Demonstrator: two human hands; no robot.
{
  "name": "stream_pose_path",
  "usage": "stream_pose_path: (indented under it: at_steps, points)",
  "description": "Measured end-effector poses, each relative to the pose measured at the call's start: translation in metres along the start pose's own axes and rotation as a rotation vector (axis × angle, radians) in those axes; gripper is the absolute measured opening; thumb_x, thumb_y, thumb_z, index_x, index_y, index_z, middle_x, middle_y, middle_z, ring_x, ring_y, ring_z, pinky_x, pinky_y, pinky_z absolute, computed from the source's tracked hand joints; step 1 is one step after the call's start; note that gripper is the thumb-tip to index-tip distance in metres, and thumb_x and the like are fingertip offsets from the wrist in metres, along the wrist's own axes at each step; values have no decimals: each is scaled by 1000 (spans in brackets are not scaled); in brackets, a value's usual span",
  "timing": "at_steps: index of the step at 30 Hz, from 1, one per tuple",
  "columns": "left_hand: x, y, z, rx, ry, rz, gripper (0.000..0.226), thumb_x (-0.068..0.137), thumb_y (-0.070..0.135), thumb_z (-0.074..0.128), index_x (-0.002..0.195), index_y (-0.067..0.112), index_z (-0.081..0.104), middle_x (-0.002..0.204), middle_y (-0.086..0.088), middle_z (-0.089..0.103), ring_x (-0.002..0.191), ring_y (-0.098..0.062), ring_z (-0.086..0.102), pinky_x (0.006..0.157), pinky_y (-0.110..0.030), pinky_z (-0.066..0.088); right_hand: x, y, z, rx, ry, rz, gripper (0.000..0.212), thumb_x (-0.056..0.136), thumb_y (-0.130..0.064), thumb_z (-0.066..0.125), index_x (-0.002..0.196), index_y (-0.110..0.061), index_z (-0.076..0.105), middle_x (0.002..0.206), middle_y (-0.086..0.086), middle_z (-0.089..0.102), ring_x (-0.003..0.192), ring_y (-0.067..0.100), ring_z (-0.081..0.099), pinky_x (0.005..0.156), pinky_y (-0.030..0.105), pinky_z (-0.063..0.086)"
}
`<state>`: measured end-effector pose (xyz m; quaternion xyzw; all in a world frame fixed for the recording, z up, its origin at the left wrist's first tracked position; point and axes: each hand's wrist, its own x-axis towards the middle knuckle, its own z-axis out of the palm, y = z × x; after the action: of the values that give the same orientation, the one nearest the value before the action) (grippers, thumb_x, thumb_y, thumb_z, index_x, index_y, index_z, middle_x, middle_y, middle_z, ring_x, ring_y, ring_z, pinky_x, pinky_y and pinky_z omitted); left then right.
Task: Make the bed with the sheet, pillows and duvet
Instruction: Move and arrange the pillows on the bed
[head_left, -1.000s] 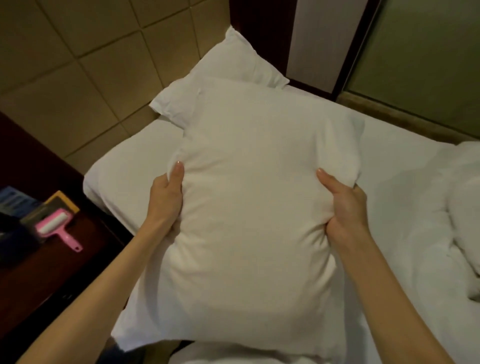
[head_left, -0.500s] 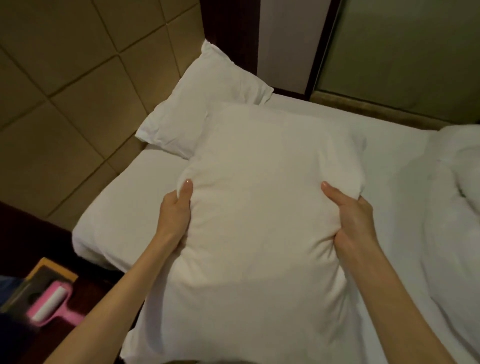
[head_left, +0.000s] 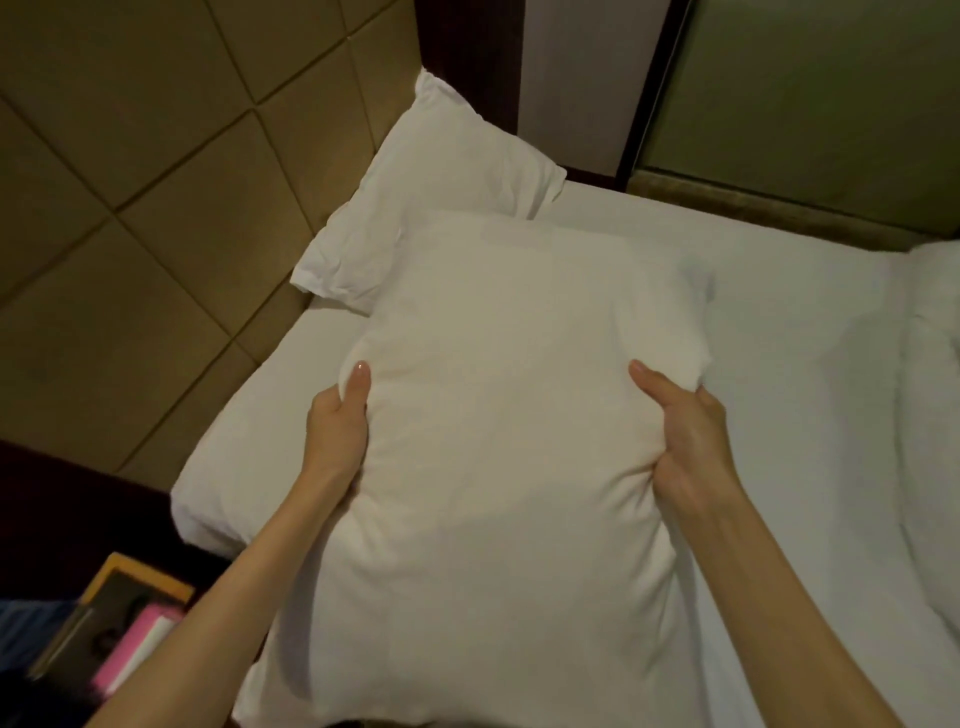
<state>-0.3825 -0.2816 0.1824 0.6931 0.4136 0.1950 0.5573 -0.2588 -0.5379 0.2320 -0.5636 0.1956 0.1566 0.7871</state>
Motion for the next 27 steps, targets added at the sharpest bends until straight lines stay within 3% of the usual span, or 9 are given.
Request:
stream_pose_path:
  at_steps: [3,9,12,16,20,24,27]
  points:
    - [18,-8,-8,2,39,-21,54,96,52,43,112,5,65,104,-7,69,96,-21,65,84,-32,50,16,8,20,-11,-18,33,44,74,-8,76,116,-6,64,104,9,72,89,22,71,68,28,58]
    - [45,-9,-24,-14,150,-14,40,100,38,42,110,8,65,101,-1,67,92,-13,62,79,-22,44,45,25,70,-43,-79,87,41,74,-8,76,113,-7,66,101,8,73,87,22,72,67,27,58]
    - [68,-22,-37,-8,219,-42,37,100,40,43,106,11,65,101,-4,67,95,-17,62,84,-28,47,56,42,97,-72,-105,108,42,73,-9,77,113,-7,66,100,8,73,88,22,71,72,30,58]
    - [103,-43,-65,4,297,-79,36,98,44,44,94,14,64,93,-4,67,93,-22,63,84,-34,50,58,74,139,-89,-86,112,31,75,-8,76,104,-9,68,97,6,73,81,18,71,66,26,57]
    - [142,-49,-103,59,274,-60,34,100,40,41,79,19,58,75,4,57,70,-11,55,65,-26,43,54,112,185,-79,-73,164,37,76,-11,76,111,-8,65,101,7,72,87,21,71,75,31,58]
    - [192,-59,-150,144,217,-32,33,100,41,41,81,20,58,74,4,58,71,-10,56,74,-31,45,48,157,230,-66,-38,210,44,77,-14,77,118,-8,62,106,8,71,92,23,69,78,33,56]
    - [238,-79,-179,229,177,-21,44,98,49,40,89,14,64,84,-4,66,83,-23,63,81,-39,50,50,192,260,-86,-25,245,43,79,-15,75,118,-7,60,109,7,68,96,24,66,87,36,53]
